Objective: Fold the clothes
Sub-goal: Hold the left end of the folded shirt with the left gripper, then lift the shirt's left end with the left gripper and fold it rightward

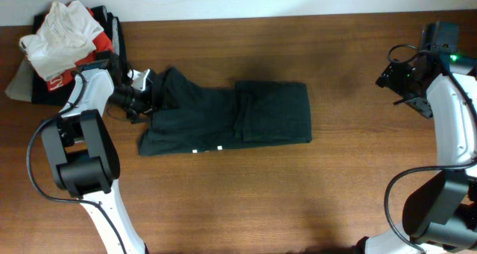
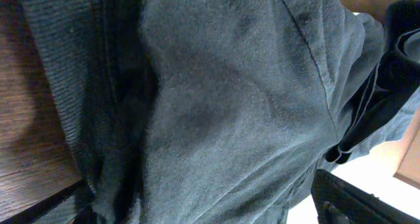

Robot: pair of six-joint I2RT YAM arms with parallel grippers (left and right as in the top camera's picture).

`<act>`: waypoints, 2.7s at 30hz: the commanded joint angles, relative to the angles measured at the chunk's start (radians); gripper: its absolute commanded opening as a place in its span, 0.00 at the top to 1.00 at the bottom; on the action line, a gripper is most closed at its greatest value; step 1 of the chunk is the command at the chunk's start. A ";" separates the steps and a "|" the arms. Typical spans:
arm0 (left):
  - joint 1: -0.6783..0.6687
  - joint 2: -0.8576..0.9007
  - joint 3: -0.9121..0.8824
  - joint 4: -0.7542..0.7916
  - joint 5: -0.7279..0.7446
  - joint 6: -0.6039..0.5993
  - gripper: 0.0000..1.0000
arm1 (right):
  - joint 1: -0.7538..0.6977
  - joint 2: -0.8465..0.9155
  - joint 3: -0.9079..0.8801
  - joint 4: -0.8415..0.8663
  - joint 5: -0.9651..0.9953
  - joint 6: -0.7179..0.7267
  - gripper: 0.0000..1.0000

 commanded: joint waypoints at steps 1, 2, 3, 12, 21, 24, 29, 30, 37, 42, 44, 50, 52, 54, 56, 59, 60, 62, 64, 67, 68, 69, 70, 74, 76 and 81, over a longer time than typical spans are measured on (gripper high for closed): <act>-0.006 0.049 -0.012 0.003 -0.055 0.016 0.01 | 0.000 0.005 0.001 0.003 0.024 0.005 0.01; -0.008 0.049 -0.012 0.003 -0.055 0.016 0.01 | 0.000 0.005 0.001 0.003 0.024 0.005 0.01; -0.011 0.049 -0.012 0.003 -0.055 0.016 0.01 | 0.000 0.005 0.001 0.003 0.024 0.005 0.01; -0.018 0.049 -0.012 0.019 -0.058 0.016 0.01 | 0.000 0.005 0.001 0.003 0.024 0.005 0.01; -0.020 0.049 -0.012 0.037 -0.058 0.016 0.30 | 0.000 0.005 0.001 0.003 0.024 0.005 0.01; -0.020 0.049 -0.012 0.053 -0.058 0.013 0.51 | 0.000 0.005 0.001 0.003 0.024 0.005 0.01; -0.020 0.049 -0.012 0.063 -0.058 0.008 0.49 | 0.000 0.005 0.001 0.003 0.024 0.005 0.01; -0.021 0.049 -0.012 0.063 -0.058 0.008 0.39 | 0.000 0.005 0.001 0.003 0.024 0.005 0.01; -0.066 0.050 -0.012 0.082 -0.059 0.009 0.47 | 0.000 0.005 0.001 0.003 0.024 0.005 0.01; -0.087 0.050 -0.012 0.098 -0.060 0.008 0.98 | 0.000 0.005 0.001 0.003 0.024 0.005 0.01; -0.080 0.050 -0.010 0.090 -0.102 -0.029 0.99 | 0.000 0.005 0.001 0.003 0.024 0.005 0.01; -0.019 0.046 0.055 -0.008 -0.259 -0.122 0.99 | 0.000 0.005 0.001 0.003 0.024 0.005 0.01; 0.008 0.040 0.112 -0.063 -0.310 -0.125 0.99 | 0.000 0.005 0.001 0.003 0.024 0.005 0.01; 0.026 0.029 0.185 -0.128 -0.359 -0.141 0.99 | 0.000 0.005 0.001 0.003 0.024 0.005 0.01; 0.029 0.018 0.245 -0.177 -0.373 -0.147 1.00 | 0.000 0.005 0.001 0.003 0.024 0.005 0.01; 0.020 0.001 0.338 -0.256 -0.372 -0.151 0.99 | 0.000 0.005 0.001 0.003 0.024 0.005 0.01; 0.012 -0.003 0.362 -0.280 -0.372 -0.153 1.00 | 0.000 0.005 0.001 0.003 0.024 0.005 0.01; -0.018 -0.013 0.402 -0.320 -0.372 -0.154 0.99 | 0.000 0.005 0.001 0.003 0.024 0.005 0.01; -0.056 -0.022 0.422 -0.342 -0.372 -0.154 0.99 | 0.000 0.005 0.001 0.003 0.024 0.005 0.01; -0.134 -0.047 0.437 -0.350 -0.376 -0.162 0.99 | 0.000 0.005 0.001 0.003 0.024 0.005 0.01; -0.163 -0.059 0.443 -0.349 -0.393 -0.170 1.00 | 0.000 0.005 0.001 0.003 0.024 0.005 0.01; -0.181 -0.065 0.447 -0.349 -0.409 -0.173 0.99 | 0.000 0.005 0.001 0.003 0.024 0.005 0.01; -0.218 -0.080 0.459 -0.351 -0.459 -0.190 0.99 | 0.000 0.005 0.001 0.003 0.024 0.005 0.01; -0.338 -0.118 0.486 -0.368 -0.523 -0.229 0.99 | 0.000 0.005 0.001 0.003 0.024 0.005 0.01; -0.380 -0.119 0.486 -0.369 -0.523 -0.231 1.00 | 0.000 0.005 0.001 0.003 0.024 0.005 0.01; -0.483 -0.119 0.486 -0.338 -0.531 -0.248 0.99 | 0.000 0.005 0.001 0.003 0.024 0.005 0.01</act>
